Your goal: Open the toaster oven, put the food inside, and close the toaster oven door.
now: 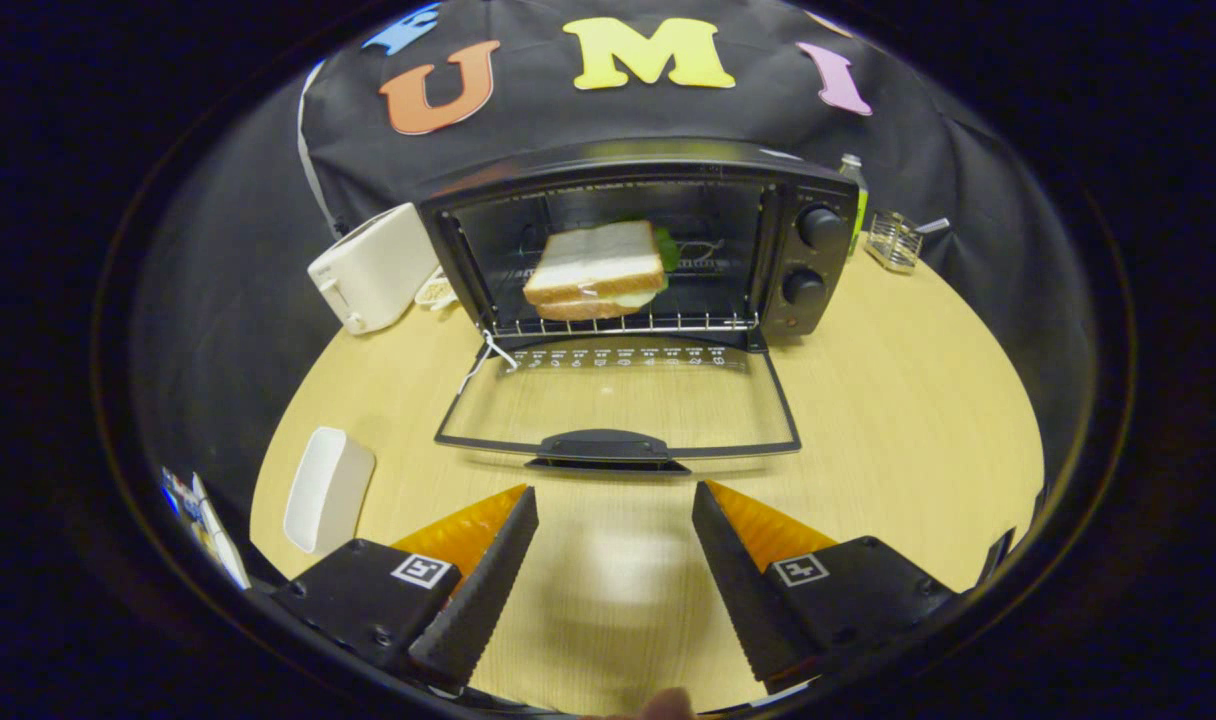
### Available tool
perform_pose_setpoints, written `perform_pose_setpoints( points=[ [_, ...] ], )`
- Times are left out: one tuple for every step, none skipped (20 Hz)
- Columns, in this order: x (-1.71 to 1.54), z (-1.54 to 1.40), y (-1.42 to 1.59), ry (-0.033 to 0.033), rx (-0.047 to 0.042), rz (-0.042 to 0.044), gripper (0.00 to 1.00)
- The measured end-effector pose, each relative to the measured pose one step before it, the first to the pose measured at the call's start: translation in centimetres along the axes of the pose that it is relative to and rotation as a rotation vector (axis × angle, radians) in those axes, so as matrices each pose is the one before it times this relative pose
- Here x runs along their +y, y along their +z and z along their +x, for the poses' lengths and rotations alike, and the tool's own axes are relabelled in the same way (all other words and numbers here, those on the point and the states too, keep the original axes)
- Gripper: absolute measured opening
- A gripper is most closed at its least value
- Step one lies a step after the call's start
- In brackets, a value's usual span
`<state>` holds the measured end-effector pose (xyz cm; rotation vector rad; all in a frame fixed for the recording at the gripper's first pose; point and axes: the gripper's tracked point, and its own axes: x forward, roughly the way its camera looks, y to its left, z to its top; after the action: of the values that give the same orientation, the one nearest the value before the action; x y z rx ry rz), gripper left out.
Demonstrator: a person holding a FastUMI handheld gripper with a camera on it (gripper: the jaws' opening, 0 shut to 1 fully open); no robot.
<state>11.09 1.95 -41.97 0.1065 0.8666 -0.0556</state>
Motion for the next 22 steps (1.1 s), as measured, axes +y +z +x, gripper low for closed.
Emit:
perform_pose_setpoints(
  points=[
    [-0.035, 1.03, -0.489, -0.00531, 0.01872, 0.0142, 1.0],
    [0.025, 0.768, -0.502, 0.00047, 0.02048, 0.01557, 1.0],
    [-0.07, 0.867, -0.289, -0.00231, 0.01427, 0.00676, 1.0],
    [-0.078, 0.719, -0.062, -0.00322, 0.00072, 0.00877, 1.0],
    [0.105, 0.596, 0.134, -0.0007, -0.00107, 0.00548, 1.0],
    [-0.003, 0.459, 0.038, -0.00617, -0.00242, -0.00402, 1.0],
    [-0.226, 0.053, 0.253, -0.01802, -0.00838, -0.01081, 1.0],
    [0.057, 0.304, -0.185, -0.01506, 0.00081, -0.00421, 1.0],
    [-0.038, 0.099, 0.101, -0.01121, -0.01594, -0.01108, 1.0],
    [-0.058, 0.039, 0.038, -0.00952, -0.01162, -0.01093, 1.0],
    [-0.041, 0.064, -0.042, -0.00765, -0.00427, -0.01147, 1.0],
    [0.034, -0.12, 0.069, -0.00039, -0.00054, 0.00553, 1.0],
    [0.044, -0.276, 0.178, 0.00303, -0.00106, 0.00819, 1.0],
    [-0.001, -0.387, 0.268, 0.00249, -0.00556, 0.00056, 1.0],
    [0.051, -0.567, 0.311, 0.0005, -0.01264, -0.00403, 1.0],
    [0.152, -0.789, 0.535, 0.00103, -0.01724, -0.0041, 1.0],
    [0.131, -0.737, 0.718, 0.00255, -0.01645, 0.0001, 1.0],
    [0.009, -0.482, 0.719, 0.00306, -0.01169, 0.0007, 1.0],
    [0.086, -0.456, 0.859, 0.00389, -0.00741, 0.00215, 1.0],
    [0.045, -0.406, 0.909, 0.0055, -0.01395, 0.00237, 1.0],
    [0.069, -0.402, 0.837, 0.00588, -0.01983, -0.00002, 1.0],
    [0.074, -0.288, 1.162, 0.00367, -0.02529, -0.00725, 1.0]
  ],
)
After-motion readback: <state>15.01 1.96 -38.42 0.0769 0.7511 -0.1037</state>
